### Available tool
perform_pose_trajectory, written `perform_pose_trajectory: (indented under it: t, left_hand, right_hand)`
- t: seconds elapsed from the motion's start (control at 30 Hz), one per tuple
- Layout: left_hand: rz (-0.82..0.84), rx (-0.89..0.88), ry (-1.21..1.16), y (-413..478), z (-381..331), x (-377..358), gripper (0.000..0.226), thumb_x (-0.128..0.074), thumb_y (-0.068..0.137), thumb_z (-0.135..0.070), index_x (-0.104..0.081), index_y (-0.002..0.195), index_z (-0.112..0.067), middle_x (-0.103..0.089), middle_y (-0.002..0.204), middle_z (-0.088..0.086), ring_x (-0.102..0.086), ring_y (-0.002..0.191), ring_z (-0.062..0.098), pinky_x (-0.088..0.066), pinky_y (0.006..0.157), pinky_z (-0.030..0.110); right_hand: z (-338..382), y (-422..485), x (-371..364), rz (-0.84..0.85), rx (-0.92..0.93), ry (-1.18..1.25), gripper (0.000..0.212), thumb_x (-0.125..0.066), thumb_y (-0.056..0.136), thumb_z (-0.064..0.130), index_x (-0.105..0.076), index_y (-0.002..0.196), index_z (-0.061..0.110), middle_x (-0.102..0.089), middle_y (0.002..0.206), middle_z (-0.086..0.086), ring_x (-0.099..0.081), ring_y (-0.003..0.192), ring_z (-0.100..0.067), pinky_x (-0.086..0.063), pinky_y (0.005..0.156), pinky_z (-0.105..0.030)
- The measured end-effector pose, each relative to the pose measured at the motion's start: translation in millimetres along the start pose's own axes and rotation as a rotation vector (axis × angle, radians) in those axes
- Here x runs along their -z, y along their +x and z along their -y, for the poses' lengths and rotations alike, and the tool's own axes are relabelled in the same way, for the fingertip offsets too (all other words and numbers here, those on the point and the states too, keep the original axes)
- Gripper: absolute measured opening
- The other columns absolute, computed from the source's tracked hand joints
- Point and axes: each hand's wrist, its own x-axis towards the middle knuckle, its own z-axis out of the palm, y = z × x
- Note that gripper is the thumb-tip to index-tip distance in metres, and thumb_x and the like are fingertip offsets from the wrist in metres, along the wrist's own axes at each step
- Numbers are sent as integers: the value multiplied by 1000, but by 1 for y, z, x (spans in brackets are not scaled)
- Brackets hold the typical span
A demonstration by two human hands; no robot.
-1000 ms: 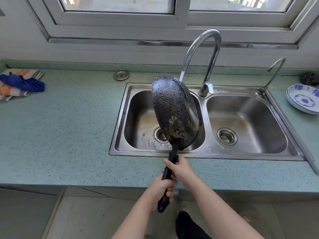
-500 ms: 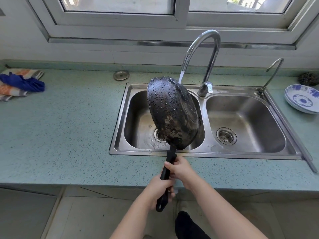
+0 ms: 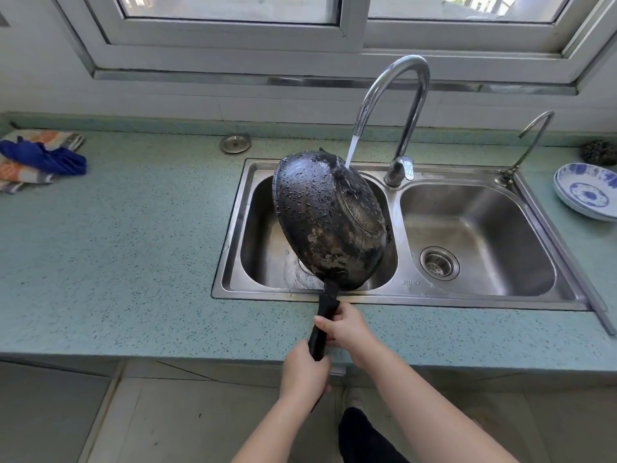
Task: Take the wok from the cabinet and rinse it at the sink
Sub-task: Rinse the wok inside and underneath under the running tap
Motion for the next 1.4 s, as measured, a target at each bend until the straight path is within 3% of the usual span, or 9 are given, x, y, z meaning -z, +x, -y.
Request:
perform_pose_trajectory:
  t: [0.13, 0.27, 0.53, 0.87, 1.0, 1.17, 1.27, 1.4]
  left_hand:
    - [27, -3, -49, -3, 2, 1, 16, -49, 82, -5, -47, 74, -18, -54, 58, 3, -53, 34, 12, -40, 37, 19]
    - [61, 0, -87, -6, 4, 3, 18, -49, 81, -3, -45, 71, -18, -51, 49, 2, -50, 33, 13, -41, 41, 21]
    - [79, 1, -90, -4, 6, 18, 18, -49, 79, 0, -45, 71, -16, -50, 49, 2, -49, 30, 11, -40, 38, 19]
    - [124, 30, -208, -7, 5, 18, 17, -50, 81, 2, -46, 74, -13, -49, 51, 5, -48, 33, 14, -42, 41, 22]
    - [111, 22, -186, -7, 4, 17, 14, -50, 82, -1, -49, 76, -14, -50, 52, 5, -49, 36, 15, -44, 44, 24]
    - [93, 6, -184, -9, 1, 16, 12, -49, 82, -6, -56, 92, -10, -48, 50, 3, -48, 36, 15, -41, 43, 23]
    - [98, 13, -228, -10, -4, 15, 11, -48, 84, -4, -54, 92, -9, -46, 52, 4, -45, 35, 15, -39, 39, 22]
    - [117, 7, -264, -13, -9, 15, 11, -48, 87, -4, -51, 86, -15, -46, 52, 4, -45, 36, 13, -39, 40, 23]
  right_hand:
    - [-7, 2, 1, -2, 11, -43, 25, -65, 83, 6, -47, 100, 10, -57, 83, -1, -60, 92, -24, -54, 73, -34]
    - [-12, 5, -2, -25, 35, -119, 29, -69, 80, 11, -48, 99, 14, -58, 83, 1, -62, 96, -26, -53, 87, -43]
    - [-10, 4, -14, -12, 30, -81, 31, -70, 79, 10, -47, 100, 11, -60, 89, -6, -62, 102, -32, -54, 87, -46]
    - [-5, 1, -12, -25, 77, -230, 35, -74, 76, 23, -49, 99, 14, -64, 102, -10, -63, 99, -28, -55, 84, -46]
    - [-2, -2, -10, -8, 75, -188, 29, -70, 80, 18, -48, 99, 13, -62, 99, -10, -62, 97, -26, -55, 82, -40]
    - [4, -8, -4, 62, 45, -28, 13, -60, 87, 7, -47, 90, 11, -56, 81, -3, -58, 73, -15, -52, 61, -22]
    - [6, -9, 1, 88, 31, 5, 16, -57, 89, 7, -45, 99, 7, -56, 81, -2, -59, 69, -13, -51, 58, -19]
    - [6, -9, 6, 133, 21, 75, 8, -56, 90, 7, -49, 92, 11, -59, 83, -5, -62, 72, -18, -53, 61, -22]
